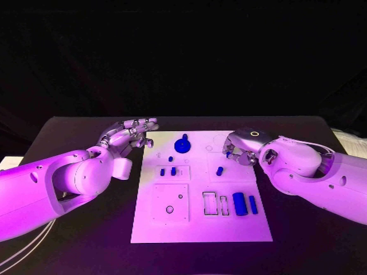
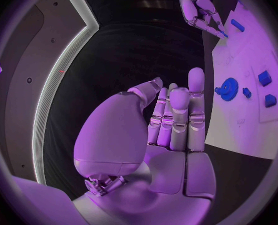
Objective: Assemble the parts on the task board
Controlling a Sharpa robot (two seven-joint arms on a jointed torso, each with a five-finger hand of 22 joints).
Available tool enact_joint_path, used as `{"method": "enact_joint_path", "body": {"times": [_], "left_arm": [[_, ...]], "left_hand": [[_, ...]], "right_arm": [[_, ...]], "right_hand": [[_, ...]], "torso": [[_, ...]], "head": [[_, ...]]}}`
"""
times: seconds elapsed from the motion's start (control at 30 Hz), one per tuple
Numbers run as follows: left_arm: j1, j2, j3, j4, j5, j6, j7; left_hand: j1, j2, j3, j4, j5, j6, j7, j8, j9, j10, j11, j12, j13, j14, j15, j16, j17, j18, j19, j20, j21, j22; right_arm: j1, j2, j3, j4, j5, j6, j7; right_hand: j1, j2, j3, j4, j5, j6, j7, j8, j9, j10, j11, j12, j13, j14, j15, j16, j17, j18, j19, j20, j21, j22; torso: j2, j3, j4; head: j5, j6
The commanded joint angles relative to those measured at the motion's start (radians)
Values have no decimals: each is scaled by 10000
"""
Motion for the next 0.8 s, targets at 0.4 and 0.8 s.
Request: {"method": "enact_joint_path", "body": {"times": [0.4,0.8], "left_arm": [[-3,52,-8,-74,44,156,-204],[-6,225,-11,-178,44,145,-226]], "left_hand": [[22,36,-78,-29,29,-96,21,-12,-2,-115,-4,74,-6,-92,38,-54,-52,186,-8,36,-64,-28],[23,32,-84,-34,28,-104,24,-11,-2,-122,-2,78,-6,-97,39,-57,-61,187,-8,37,-66,-30]], "right_arm": [[-10,-5,76,1195,58,-377,-43],[-561,930,64,1933,238,-20,149]], "right_hand": [[-295,-98,220,-102,236,24,122,-83,53,329,-177,-98,-11,362,16,90,21,9,50,24,58,616],[-386,-115,282,-156,223,29,168,-102,75,349,-139,-127,-11,353,60,65,-27,20,16,55,27,572]], "torso": [[10,8,11],[10,-19,4]], "head": [[131,0],[700,-143]]}}
